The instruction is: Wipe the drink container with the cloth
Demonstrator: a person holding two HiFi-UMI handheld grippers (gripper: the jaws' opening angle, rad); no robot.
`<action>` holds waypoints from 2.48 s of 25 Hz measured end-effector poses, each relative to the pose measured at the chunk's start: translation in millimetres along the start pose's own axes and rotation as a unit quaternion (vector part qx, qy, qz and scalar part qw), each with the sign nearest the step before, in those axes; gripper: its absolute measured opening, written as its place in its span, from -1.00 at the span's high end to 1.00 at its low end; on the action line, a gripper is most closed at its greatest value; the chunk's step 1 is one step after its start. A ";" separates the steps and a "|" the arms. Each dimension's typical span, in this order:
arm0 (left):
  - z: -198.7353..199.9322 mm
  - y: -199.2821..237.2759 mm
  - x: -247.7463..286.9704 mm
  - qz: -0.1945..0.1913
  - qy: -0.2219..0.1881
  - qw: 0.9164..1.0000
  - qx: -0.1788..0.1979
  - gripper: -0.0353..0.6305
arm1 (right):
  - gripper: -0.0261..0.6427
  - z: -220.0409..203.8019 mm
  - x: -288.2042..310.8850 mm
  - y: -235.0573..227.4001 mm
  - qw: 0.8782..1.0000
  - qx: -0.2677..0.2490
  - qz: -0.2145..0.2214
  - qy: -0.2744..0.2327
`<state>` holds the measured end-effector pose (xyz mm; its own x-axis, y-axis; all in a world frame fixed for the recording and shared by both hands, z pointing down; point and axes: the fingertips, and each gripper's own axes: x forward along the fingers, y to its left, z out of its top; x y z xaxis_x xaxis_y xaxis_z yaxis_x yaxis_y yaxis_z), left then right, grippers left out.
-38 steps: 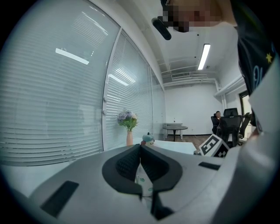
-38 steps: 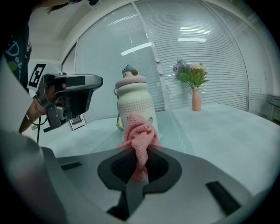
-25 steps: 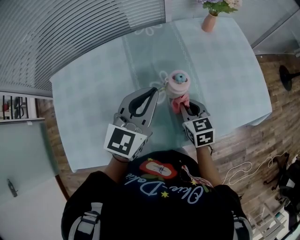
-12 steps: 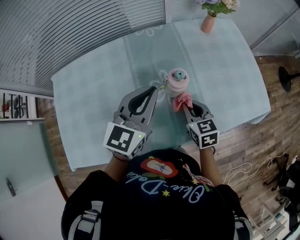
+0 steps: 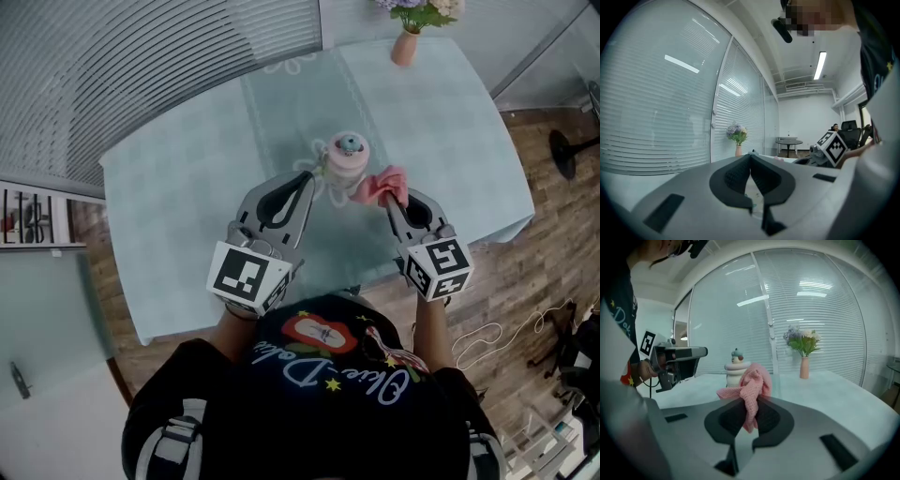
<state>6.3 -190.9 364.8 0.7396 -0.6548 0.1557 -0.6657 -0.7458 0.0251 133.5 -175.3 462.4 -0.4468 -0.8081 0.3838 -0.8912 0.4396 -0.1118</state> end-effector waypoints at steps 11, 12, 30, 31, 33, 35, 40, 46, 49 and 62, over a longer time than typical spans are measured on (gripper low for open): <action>6.2 1.6 -9.8 0.022 -0.009 1.000 0.003 0.88 | 0.84 44.0 7.2 4.5 0.998 -0.039 0.043 -0.032; 7.2 2.9 -10.6 0.026 -0.010 1.000 0.005 0.88 | 0.84 45.3 9.9 4.3 0.998 -0.042 0.044 -0.031; 8.5 14.5 -14.4 0.055 -0.008 0.998 0.004 0.88 | 0.84 20.4 41.2 -1.7 0.996 -0.067 0.048 0.021; 8.4 14.9 -14.6 0.057 -0.007 0.998 0.005 0.88 | 0.84 16.6 42.9 -3.0 0.996 -0.066 0.049 0.027; 7.8 16.4 -15.7 0.061 -0.007 0.998 0.005 0.88 | 0.84 8.8 46.1 -5.4 0.996 -0.065 0.049 0.038; 7.3 18.6 -16.7 0.064 -0.006 0.998 0.005 0.88 | 0.84 0.9 50.0 -6.9 0.995 -0.064 0.050 0.049; 6.4 21.1 -20.3 0.074 -0.003 0.997 0.006 0.88 | 0.84 -20.6 57.8 -7.3 0.993 -0.065 0.055 0.081; 6.0 24.1 -20.5 0.082 -0.002 0.997 0.004 0.88 | 0.84 -42.0 67.2 -10.2 0.988 -0.082 0.059 0.120; 6.2 26.0 -19.8 0.087 -0.003 0.996 0.003 0.88 | 0.84 -51.0 72.1 -11.6 0.984 -0.096 0.062 0.139; 6.0 21.3 -25.9 0.102 -0.005 0.995 0.007 0.88 | 0.84 -67.8 80.8 -12.6 0.973 -0.129 0.075 0.175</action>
<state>-26.4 -190.6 355.3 0.5898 -0.7943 0.1456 -0.8011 -0.5983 -0.0190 113.9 -219.5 557.0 -0.4756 -0.5642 0.6749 -0.7485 0.6626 0.0265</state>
